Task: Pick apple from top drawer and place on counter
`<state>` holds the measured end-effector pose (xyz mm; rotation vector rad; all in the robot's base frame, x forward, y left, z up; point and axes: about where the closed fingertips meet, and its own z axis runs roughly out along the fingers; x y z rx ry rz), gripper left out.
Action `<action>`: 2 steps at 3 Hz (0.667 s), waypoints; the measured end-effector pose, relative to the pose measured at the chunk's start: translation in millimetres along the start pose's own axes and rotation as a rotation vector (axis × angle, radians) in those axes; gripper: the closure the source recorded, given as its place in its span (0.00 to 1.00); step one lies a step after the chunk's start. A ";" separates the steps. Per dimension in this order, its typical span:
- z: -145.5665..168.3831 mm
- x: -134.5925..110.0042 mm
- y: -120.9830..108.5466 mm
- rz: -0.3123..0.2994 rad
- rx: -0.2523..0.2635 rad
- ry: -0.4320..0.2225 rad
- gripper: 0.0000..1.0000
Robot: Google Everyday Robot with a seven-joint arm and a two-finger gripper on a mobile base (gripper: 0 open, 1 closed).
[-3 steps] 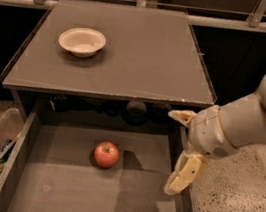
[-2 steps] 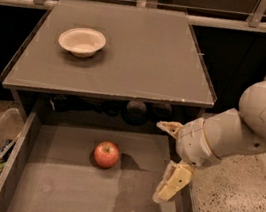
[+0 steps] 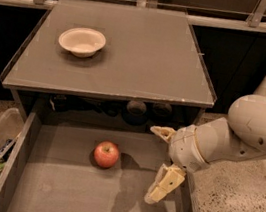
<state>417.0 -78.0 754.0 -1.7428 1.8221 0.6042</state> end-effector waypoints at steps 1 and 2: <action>7.6 -2.8 -3.5 -0.023 0.007 -0.016 0.00; 31.6 -5.9 -16.2 -0.060 0.005 -0.030 0.00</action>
Offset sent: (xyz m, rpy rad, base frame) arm 0.0403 0.0437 -0.0412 0.0422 -0.0745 0.0708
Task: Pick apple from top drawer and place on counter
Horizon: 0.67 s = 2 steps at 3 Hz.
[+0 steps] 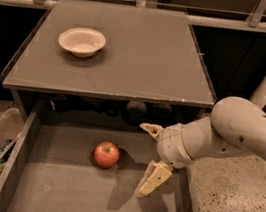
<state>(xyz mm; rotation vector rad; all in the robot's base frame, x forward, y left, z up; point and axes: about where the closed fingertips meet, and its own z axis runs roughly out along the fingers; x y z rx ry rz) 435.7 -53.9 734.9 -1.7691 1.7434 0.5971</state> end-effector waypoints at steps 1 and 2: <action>20.4 2.9 -16.6 -0.026 0.025 -0.031 0.00; 39.9 7.7 -30.2 -0.033 0.044 -0.058 0.00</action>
Offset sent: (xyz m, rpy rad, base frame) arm 0.0546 0.0294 -0.0524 0.0916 -0.0793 -0.0143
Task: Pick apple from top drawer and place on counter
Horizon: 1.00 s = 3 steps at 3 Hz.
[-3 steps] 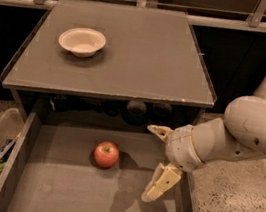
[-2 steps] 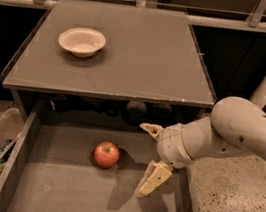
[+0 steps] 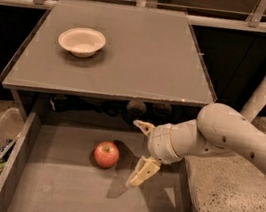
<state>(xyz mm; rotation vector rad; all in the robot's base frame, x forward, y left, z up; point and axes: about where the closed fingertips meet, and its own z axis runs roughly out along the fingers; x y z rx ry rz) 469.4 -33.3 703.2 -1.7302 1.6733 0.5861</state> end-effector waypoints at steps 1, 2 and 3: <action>21.4 5.1 -12.4 0.000 0.019 -0.002 0.00; 45.2 8.1 -22.1 0.017 0.018 -0.013 0.00; 68.9 13.2 -27.5 0.041 0.002 -0.017 0.00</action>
Offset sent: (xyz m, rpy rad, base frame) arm 0.0447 0.0415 -0.0544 0.0322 0.0150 -0.0394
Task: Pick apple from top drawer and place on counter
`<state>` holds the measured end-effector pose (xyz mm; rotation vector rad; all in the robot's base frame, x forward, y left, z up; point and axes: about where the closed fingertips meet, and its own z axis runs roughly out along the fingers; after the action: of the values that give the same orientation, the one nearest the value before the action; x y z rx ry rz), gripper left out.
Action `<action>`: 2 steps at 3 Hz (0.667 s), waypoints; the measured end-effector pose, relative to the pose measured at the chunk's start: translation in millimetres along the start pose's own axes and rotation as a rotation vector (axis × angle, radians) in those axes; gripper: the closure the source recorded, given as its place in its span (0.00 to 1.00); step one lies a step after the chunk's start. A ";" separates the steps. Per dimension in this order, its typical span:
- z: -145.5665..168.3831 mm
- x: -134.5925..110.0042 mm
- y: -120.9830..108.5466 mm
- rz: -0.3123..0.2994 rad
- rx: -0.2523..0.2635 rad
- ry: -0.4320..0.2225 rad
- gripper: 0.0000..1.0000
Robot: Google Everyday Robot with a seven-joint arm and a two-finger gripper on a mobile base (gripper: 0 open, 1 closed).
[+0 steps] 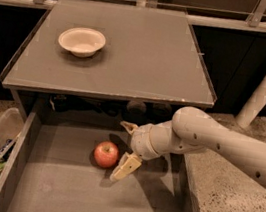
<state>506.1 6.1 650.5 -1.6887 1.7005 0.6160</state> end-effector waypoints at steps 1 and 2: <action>42.8 1.9 8.9 0.020 -0.057 -0.005 0.00; 43.2 1.8 9.0 0.020 -0.058 -0.006 0.00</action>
Offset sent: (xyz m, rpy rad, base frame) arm -0.0039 0.0441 -0.0448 0.0053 0.0726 0.0387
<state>502.5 36.9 619.1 -1.7104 1.7123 0.6844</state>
